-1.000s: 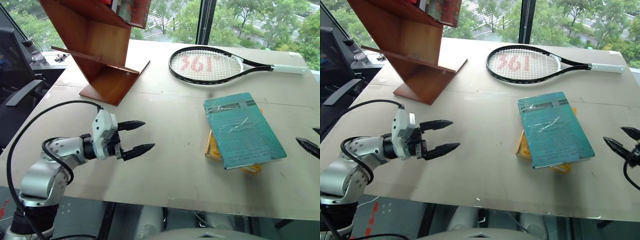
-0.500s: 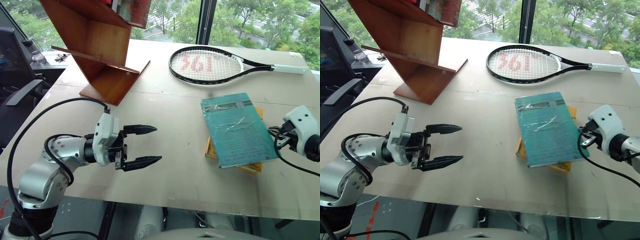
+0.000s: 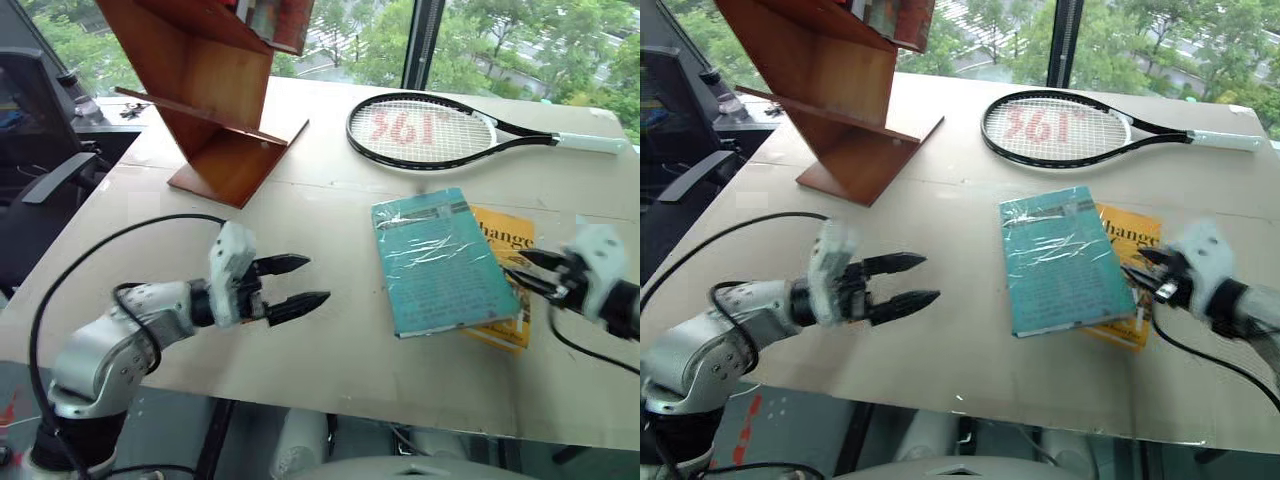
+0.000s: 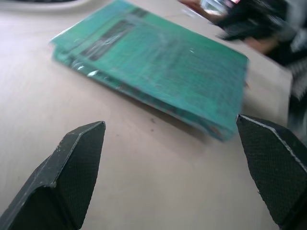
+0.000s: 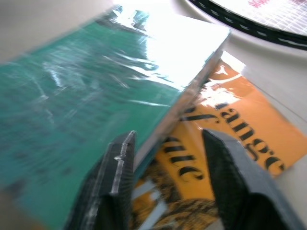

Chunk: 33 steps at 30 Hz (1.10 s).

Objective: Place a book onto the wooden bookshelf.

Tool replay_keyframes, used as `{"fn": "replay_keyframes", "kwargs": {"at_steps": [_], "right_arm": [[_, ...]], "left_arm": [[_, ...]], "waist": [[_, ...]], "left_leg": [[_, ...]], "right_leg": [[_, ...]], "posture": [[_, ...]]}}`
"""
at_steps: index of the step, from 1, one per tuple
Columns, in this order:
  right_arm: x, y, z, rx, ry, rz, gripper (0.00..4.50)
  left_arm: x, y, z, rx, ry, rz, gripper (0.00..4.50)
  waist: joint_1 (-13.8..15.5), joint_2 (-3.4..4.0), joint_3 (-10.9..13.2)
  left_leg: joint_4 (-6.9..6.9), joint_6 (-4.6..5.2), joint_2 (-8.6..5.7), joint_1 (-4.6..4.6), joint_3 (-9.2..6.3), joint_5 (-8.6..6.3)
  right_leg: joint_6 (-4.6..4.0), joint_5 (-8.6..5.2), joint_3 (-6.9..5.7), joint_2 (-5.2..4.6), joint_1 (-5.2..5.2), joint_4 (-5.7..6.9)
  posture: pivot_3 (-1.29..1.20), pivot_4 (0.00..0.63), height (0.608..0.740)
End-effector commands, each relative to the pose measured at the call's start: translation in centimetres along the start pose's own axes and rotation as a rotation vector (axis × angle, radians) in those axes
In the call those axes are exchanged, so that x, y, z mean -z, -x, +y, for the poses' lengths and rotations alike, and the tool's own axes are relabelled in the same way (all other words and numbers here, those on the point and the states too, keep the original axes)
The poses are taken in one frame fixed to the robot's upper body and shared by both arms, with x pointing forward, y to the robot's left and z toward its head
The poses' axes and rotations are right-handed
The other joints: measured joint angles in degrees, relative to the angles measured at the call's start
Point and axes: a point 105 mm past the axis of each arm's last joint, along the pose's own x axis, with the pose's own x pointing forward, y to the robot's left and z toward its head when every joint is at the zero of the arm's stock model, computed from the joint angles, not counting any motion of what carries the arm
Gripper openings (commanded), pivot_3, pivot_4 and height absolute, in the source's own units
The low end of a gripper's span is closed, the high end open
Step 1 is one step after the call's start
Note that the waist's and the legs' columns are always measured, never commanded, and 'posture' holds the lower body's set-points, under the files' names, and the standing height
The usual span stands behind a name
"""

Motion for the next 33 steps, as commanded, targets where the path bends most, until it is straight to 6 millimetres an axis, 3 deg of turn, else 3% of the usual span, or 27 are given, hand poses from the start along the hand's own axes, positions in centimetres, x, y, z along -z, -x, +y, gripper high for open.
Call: {"fn": "replay_keyframes", "kwargs": {"at_steps": [1,3,6,10,16,21,24,28,29,30,33], "right_arm": [[-2.3,3.5,1.4,-0.060,0.130,-0.146,3.65],[-2.4,4.8,2.3,-0.066,0.139,-0.157,4.46],[-2.1,5.9,3.6,-0.050,0.122,-0.142,4.46],[-1.9,5.8,4.8,-0.016,0.104,-0.151,4.46],[-1.9,6.1,6.3,0.032,0.085,-0.161,4.46],[-1.6,6.2,7.1,0.060,0.064,-0.158,4.46],[-1.4,6.1,7.3,0.067,0.054,-0.162,4.50],[-1.4,6.0,7.5,0.065,0.045,-0.180,4.50],[-1.4,5.9,7.5,0.064,0.046,-0.181,4.50],[-1.4,5.9,7.4,0.062,0.047,-0.187,4.50],[-1.5,5.6,7.1,0.043,0.045,-0.216,4.50]], "left_arm": [[0.1,-1.5,1.1,0.013,0.297,0.024,4.50],[0.2,-3.1,2.0,0.034,0.476,0.035,4.50],[1.4,-6.6,2.8,0.065,0.703,0.095,4.50],[2.2,-9.8,3.4,0.089,0.906,0.097,4.50],[2.2,-14.3,2.6,0.146,1.015,0.121,4.50],[1.9,-16.4,1.4,0.230,1.039,0.121,4.50],[2.0,-16.7,1.2,0.261,1.051,0.116,3.73],[1.3,-15.9,1.7,0.297,1.044,0.077,2.06],[1.1,-15.6,1.8,0.304,1.042,0.066,2.06],[0.8,-14.9,2.1,0.313,1.029,0.050,1.28],[-1.1,-11.6,3.3,0.337,0.966,-0.045,0.10]], "waist": [[-0.1,0.00,0.0],[-0.8,-0.02,0.0],[-0.8,-0.16,-0.1],[-1.6,-0.24,-0.1],[-0.4,-0.15,-0.2],[-0.5,-0.16,-0.2],[-0.6,-0.13,-0.2],[-0.6,-0.02,-0.3],[-0.6,-0.02,-0.3],[-0.7,-0.02,-0.3],[-1.3,-0.02,-0.3]], "left_leg": [[0.07,0.00,-0.01,0.06,-0.04,0.00],[0.09,0.00,-0.03,0.39,-0.06,0.00],[0.17,0.00,-0.07,0.46,-0.14,0.01],[0.18,-0.02,-0.29,0.45,-0.15,0.01],[0.12,-0.02,-0.48,0.37,-0.29,0.01],[0.12,0.00,-0.65,0.34,-0.28,0.00],[0.11,0.00,-0.66,0.32,-0.30,0.00],[0.11,0.00,-0.66,0.33,-0.31,0.00],[0.11,0.00,-0.64,0.33,-0.33,0.00],[0.11,0.00,-0.64,0.32,-0.32,0.00],[0.07,0.00,-0.49,0.31,-0.29,0.00]], "right_leg": [[0.00,0.00,-0.03,0.01,0.06,0.07],[0.06,-0.03,-0.01,-0.01,0.38,0.09],[0.20,-0.09,-0.02,0.03,0.46,0.18],[0.02,0.01,0.06,0.06,0.44,0.19],[0.00,0.00,-0.03,-0.05,0.39,0.17],[-0.03,-0.02,0.00,-0.24,0.41,0.10],[-0.15,-0.09,-0.03,-0.26,0.41,0.10],[-0.21,-0.12,-0.05,-0.29,0.40,0.10],[-0.21,-0.12,-0.06,-0.30,0.40,0.10],[-0.21,-0.12,-0.06,-0.32,0.40,0.10],[-0.22,-0.12,-0.03,-0.32,0.35,0.10]], "posture": [[0.00,0.150,0.739],[0.00,0.150,0.739],[0.00,0.150,0.739],[0.00,0.150,0.739],[0.00,0.150,0.739],[0.00,0.150,0.739],[0.00,0.150,0.739],[0.00,0.150,0.739],[0.00,0.150,0.739],[0.00,0.150,0.739],[0.00,0.150,0.739]]}}
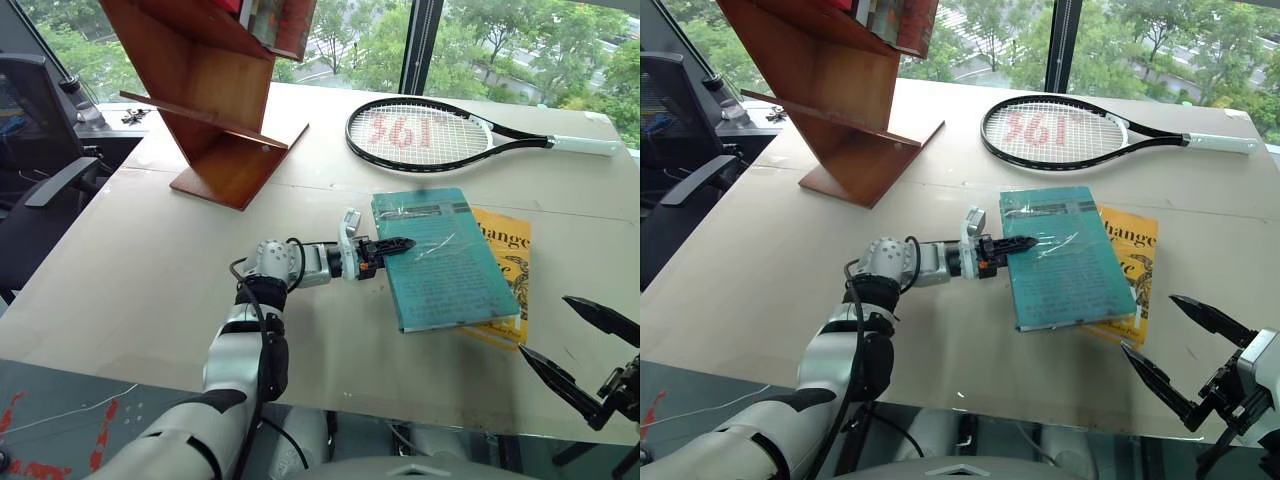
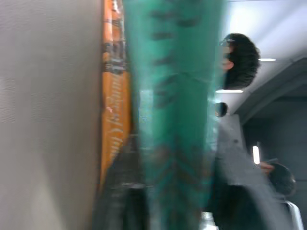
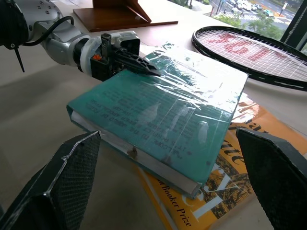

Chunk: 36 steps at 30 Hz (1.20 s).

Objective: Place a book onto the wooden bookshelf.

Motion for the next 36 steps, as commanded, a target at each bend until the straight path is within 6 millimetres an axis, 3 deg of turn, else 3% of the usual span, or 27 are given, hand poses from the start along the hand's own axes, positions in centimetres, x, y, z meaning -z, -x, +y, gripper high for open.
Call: {"fn": "replay_keyframes", "kwargs": {"at_steps": [1,5,8,12,15,18,21,27,29,36], "right_arm": [[-0.6,-0.3,-0.2,-0.023,0.018,-0.047,4.50],[-1.0,-1.3,-0.5,-0.063,0.009,-0.099,4.50],[-1.2,-2.3,-0.9,-0.098,-0.002,-0.144,4.50],[-1.7,-3.7,-1.3,-0.134,-0.006,-0.194,4.50],[-1.9,-4.6,-1.6,-0.153,0.008,-0.221,4.50],[-2.5,-5.5,-1.7,-0.184,0.014,-0.255,4.50],[-3.3,-5.9,-1.6,-0.212,0.028,-0.283,4.50],[-4.3,-6.4,-1.6,-0.231,0.049,-0.318,4.50],[-5.0,-6.7,-1.6,-0.233,0.055,-0.350,4.50],[-8.0,-7.2,-1.2,-0.228,0.085,-0.462,4.50]], "left_arm": [[-1.4,3.6,-2.6,0.080,-0.108,-0.054,0.04],[-2.2,7.1,-6.2,0.062,-0.354,-0.082,0.04],[-2.7,9.0,-10.0,-0.006,-0.730,-0.080,0.04],[-3.1,10.2,-16.1,-0.065,-1.429,-0.055,0.04],[-4.7,10.8,-19.7,-0.220,-2.104,0.001,0.04],[-7.6,12.9,-23.7,-0.444,-2.555,0.019,0.04],[-10.0,16.8,-24.1,-0.687,-2.655,0.195,0.04],[-13.2,24.2,-23.6,-1.111,-2.530,0.432,0.04],[-14.0,25.2,-23.2,-1.185,-2.496,0.474,0.04],[-16.5,26.2,-20.3,-1.380,-2.394,0.585,0.04]], "waist": [[-0.7,0.00,0.0],[-1.2,-0.03,0.1],[-0.8,-0.11,0.1],[0.0,-0.10,0.2],[0.6,-0.10,0.2],[0.9,-0.10,0.2],[0.1,0.00,0.2],[0.2,-0.10,0.3],[0.2,-0.42,0.4],[0.2,-0.77,0.6]], "left_leg": [[-0.03,0.00,0.09,0.00,0.03,0.00],[-0.12,-0.02,0.24,0.00,0.02,0.01],[-0.09,-0.02,0.18,-0.01,0.01,0.01],[-0.12,-0.05,0.11,-0.03,0.03,0.01],[-0.17,-0.05,0.06,-0.05,0.03,0.01],[-0.17,-0.02,0.05,-0.11,0.06,0.00],[-0.19,0.02,0.04,-0.20,0.22,0.00],[-0.13,0.06,-0.06,-0.34,0.40,-0.03],[0.10,0.05,0.02,-1.03,0.42,-0.02],[0.20,0.07,-0.01,-0.98,0.46,-0.01]], "right_leg": [[0.00,0.01,0.02,0.02,-0.02,0.00],[0.00,0.02,0.01,0.01,-0.07,0.04],[-0.02,0.01,-0.01,-0.05,-0.05,0.03],[-0.05,0.01,0.09,-0.18,-0.05,-0.05],[-0.07,0.01,0.10,-0.20,-0.03,-0.17],[-0.09,0.02,0.11,-0.21,-0.05,-0.23],[-0.08,0.02,0.10,-0.12,-0.21,-0.23],[0.28,0.07,0.06,0.16,-0.39,-0.11],[0.29,0.09,-0.04,0.29,-1.00,0.07],[0.43,0.14,0.00,0.20,-0.92,0.12]], "posture": [[0.00,0.150,0.739],[0.00,0.150,0.739],[0.00,0.150,0.739],[0.00,0.150,0.739],[0.00,0.150,0.739],[0.00,0.150,0.739],[0.00,0.150,0.739],[0.00,0.150,0.739],[0.00,0.150,0.739],[0.00,0.150,0.739]]}}
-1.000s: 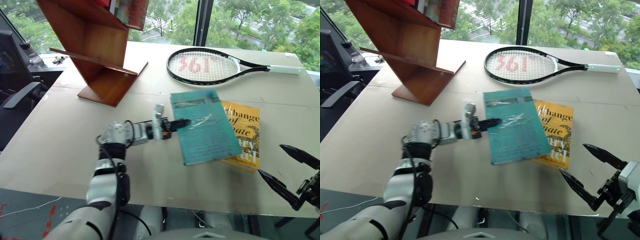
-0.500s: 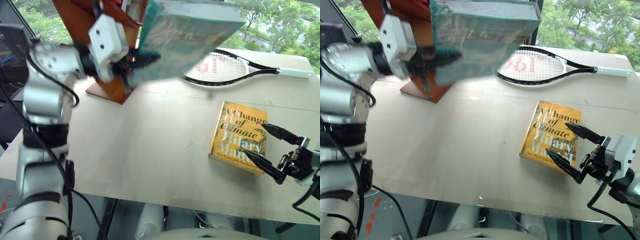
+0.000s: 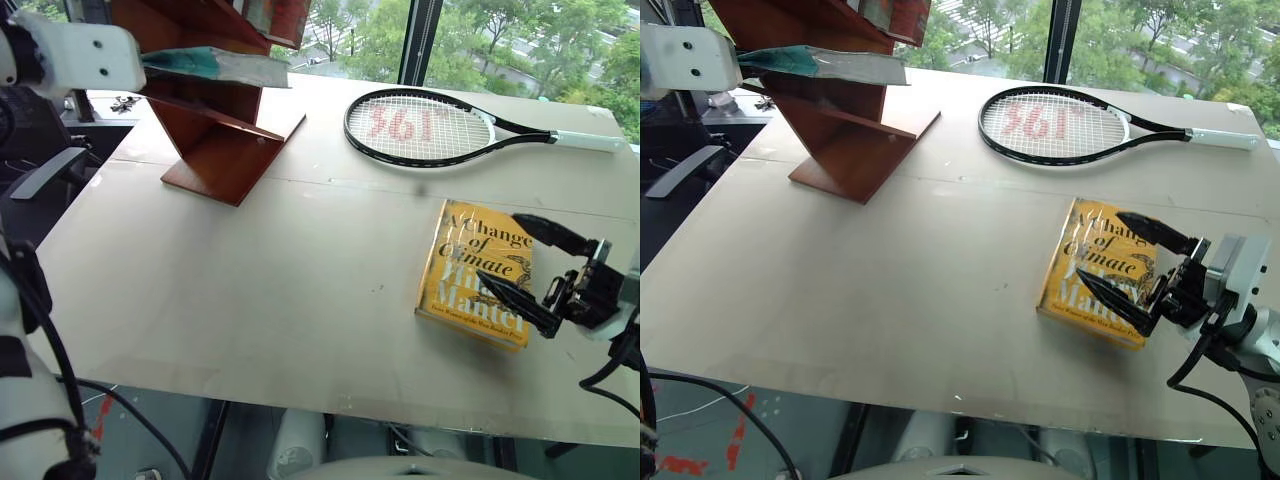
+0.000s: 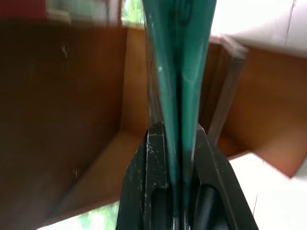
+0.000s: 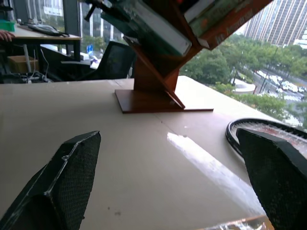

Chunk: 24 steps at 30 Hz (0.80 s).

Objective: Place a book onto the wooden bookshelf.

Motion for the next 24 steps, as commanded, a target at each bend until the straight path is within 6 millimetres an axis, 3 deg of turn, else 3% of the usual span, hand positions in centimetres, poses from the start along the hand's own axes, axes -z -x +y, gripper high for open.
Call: {"fn": "replay_keyframes", "kwargs": {"at_steps": [1,7,11,15,20,22,24], "right_arm": [[-1.7,-0.6,0.4,-0.005,0.029,-0.054,4.50],[-3.0,-1.8,1.3,-0.020,0.025,-0.115,4.50],[-3.1,-2.3,1.6,-0.028,0.018,-0.120,4.50],[-3.1,-2.4,1.4,-0.036,0.012,-0.117,4.50],[-3.3,-2.3,1.0,-0.048,0.008,-0.118,4.50],[-3.3,-2.2,0.7,-0.053,0.003,-0.114,4.50],[-3.3,-2.0,0.5,-0.054,-0.003,-0.111,4.50]], "left_arm": [[1.2,0.0,-0.1,-0.021,0.003,0.068,0.04],[1.0,-1.5,-1.0,0.003,0.008,0.078,0.04],[1.1,-1.1,-0.4,-0.045,0.035,0.063,1.39],[1.3,0.2,-0.6,-0.048,0.116,0.006,3.02],[-0.1,2.7,0.3,-0.028,0.344,-0.229,3.02],[-1.6,4.3,0.6,0.057,0.491,-0.401,3.02],[-4.7,5.9,1.0,0.130,0.638,-0.592,3.02]], "waist": [[-0.3,-0.07,0.0],[-0.8,-0.09,0.1],[-0.7,-0.11,0.0],[-0.8,-0.12,0.0],[-1.2,-0.25,0.1],[-1.3,-0.28,0.1],[-1.7,-0.24,0.2]], "left_leg": [[0.00,0.00,0.01,0.00,-0.01,0.00],[0.00,-0.02,0.06,0.19,-0.02,0.01],[0.14,-0.08,0.08,0.17,0.08,0.05],[0.30,-0.06,0.09,0.11,-0.03,0.03],[0.34,-0.06,0.13,0.07,0.11,0.04],[0.45,-0.06,0.19,0.01,0.16,0.04],[0.54,-0.05,0.45,0.03,0.05,0.03]], "right_leg": [[0.00,0.00,0.00,0.01,-0.01,0.03],[-0.02,-0.01,0.21,0.04,-0.15,0.54],[-0.03,-0.01,0.16,0.06,-0.15,0.68],[-0.03,0.00,0.22,0.03,-0.14,0.65],[-0.04,0.00,0.18,0.05,-0.16,0.69],[-0.04,-0.01,0.13,0.08,-0.16,0.71],[-0.04,-0.01,0.19,0.04,-0.14,0.73]], "posture": [[0.00,0.150,0.739],[0.00,0.150,0.739],[0.00,0.150,0.739],[0.00,0.150,0.739],[0.00,0.150,0.739],[0.00,0.150,0.739],[0.00,0.150,0.739]]}}
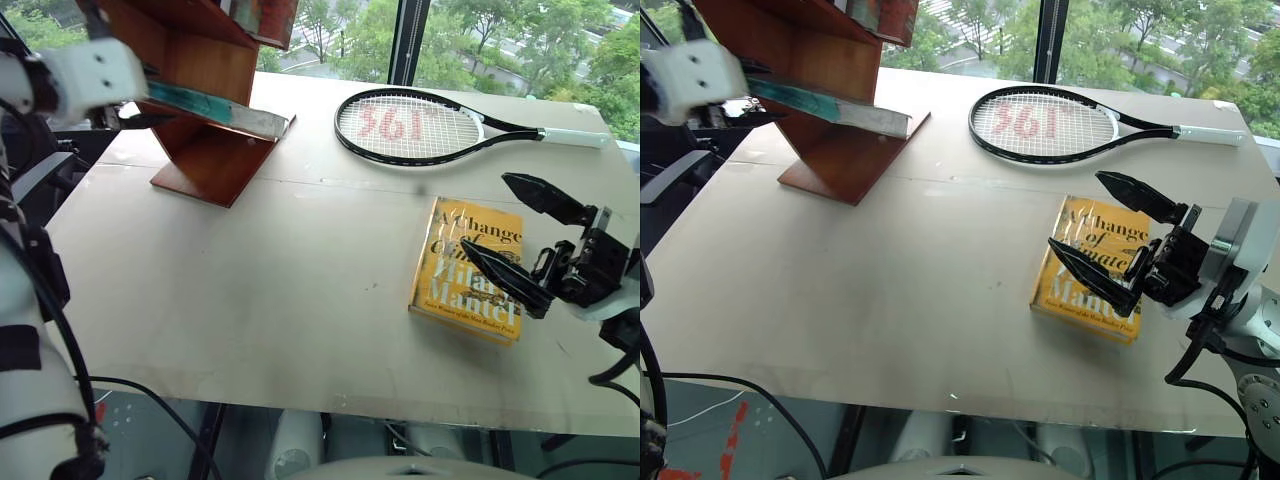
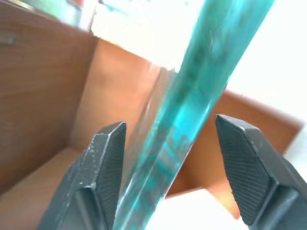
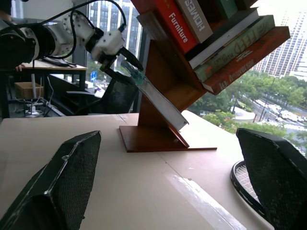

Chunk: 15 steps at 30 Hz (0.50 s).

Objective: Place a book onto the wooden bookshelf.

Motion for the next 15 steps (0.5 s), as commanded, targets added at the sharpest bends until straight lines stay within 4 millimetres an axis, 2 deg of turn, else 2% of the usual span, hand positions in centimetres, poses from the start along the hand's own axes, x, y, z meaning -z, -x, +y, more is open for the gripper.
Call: {"fn": "replay_keyframes", "kwargs": {"at_steps": [1,3,4,5,6,9,10,12,15], "right_arm": [[-0.9,0.2,-0.2,-0.014,0.018,-0.020,4.50],[-1.1,0.1,-0.4,-0.020,0.008,-0.028,4.50],[-1.1,0.1,-0.4,-0.026,0.005,-0.029,4.50],[-1.1,0.1,-0.4,-0.030,0.003,-0.029,4.50],[-1.1,0.1,-0.4,-0.032,0.002,-0.027,4.50],[-0.6,0.4,-0.6,-0.026,0.005,0.011,4.50],[-0.5,0.5,-0.7,-0.018,0.009,0.024,4.50],[1.0,1.9,-1.4,0.034,0.017,0.122,4.50],[3.6,4.8,-2.5,0.133,0.019,0.279,4.50]], "left_arm": [[-7.9,1.5,-1.8,0.146,0.213,-0.373,3.02],[-11.6,0.9,-6.0,0.321,0.344,-0.485,3.02],[-12.8,0.2,-7.7,0.359,0.422,-0.537,3.02],[-13.3,-0.1,-8.4,0.362,0.477,-0.566,3.02],[-13.4,-0.6,-9.6,0.373,0.526,-0.582,3.02],[-12.7,-3.4,-14.8,0.412,0.676,-0.593,3.02],[-12.5,-3.9,-15.6,0.391,0.708,-0.601,3.02],[-11.5,-6.2,-17.3,0.300,0.753,-0.581,3.02],[-9.4,-8.5,-19.7,0.209,0.829,-0.528,3.02]], "waist": [[-0.2,0.02,0.0],[-0.3,0.03,0.0],[-0.2,0.03,0.0],[0.0,0.08,0.0],[0.1,0.09,0.0],[-0.1,0.48,-0.1],[0.0,0.53,-0.1],[0.1,0.24,0.0],[1.1,0.76,-0.6]], "left_leg": [[0.06,0.00,0.06,-0.01,-0.13,0.00],[0.13,-0.03,0.08,0.00,-0.18,0.01],[0.19,-0.10,0.09,-0.01,-0.29,0.05],[0.24,-0.14,0.07,-0.01,-0.37,0.07],[0.25,-0.10,0.01,0.08,-0.44,0.06],[0.23,0.04,0.00,0.43,-0.43,-0.03],[0.12,0.05,-0.01,0.77,-0.37,-0.04],[0.06,-0.01,0.09,1.02,-0.44,-0.02],[0.05,0.00,-0.04,1.14,-0.30,-0.03]], "right_leg": [[0.00,0.00,0.05,-0.02,0.01,0.05],[0.00,0.00,0.07,-0.06,0.06,0.07],[0.01,0.00,0.02,-0.14,0.13,0.04],[0.01,0.01,-0.04,-0.19,0.20,0.04],[0.02,0.01,-0.07,-0.21,0.31,0.08],[0.01,0.00,-0.07,-0.09,0.57,0.16],[0.00,-0.01,-0.04,-0.06,0.86,0.11],[-0.09,-0.03,-0.05,0.17,1.05,0.11],[-0.09,-0.04,0.04,0.00,1.22,-0.01]], "posture": [[0.00,0.150,0.739],[0.00,0.150,0.739],[0.00,0.150,0.739],[0.00,0.150,0.739],[0.00,0.150,0.739],[0.00,0.150,0.739],[0.00,0.150,0.739],[0.00,0.150,0.739],[0.00,0.150,0.739]]}}
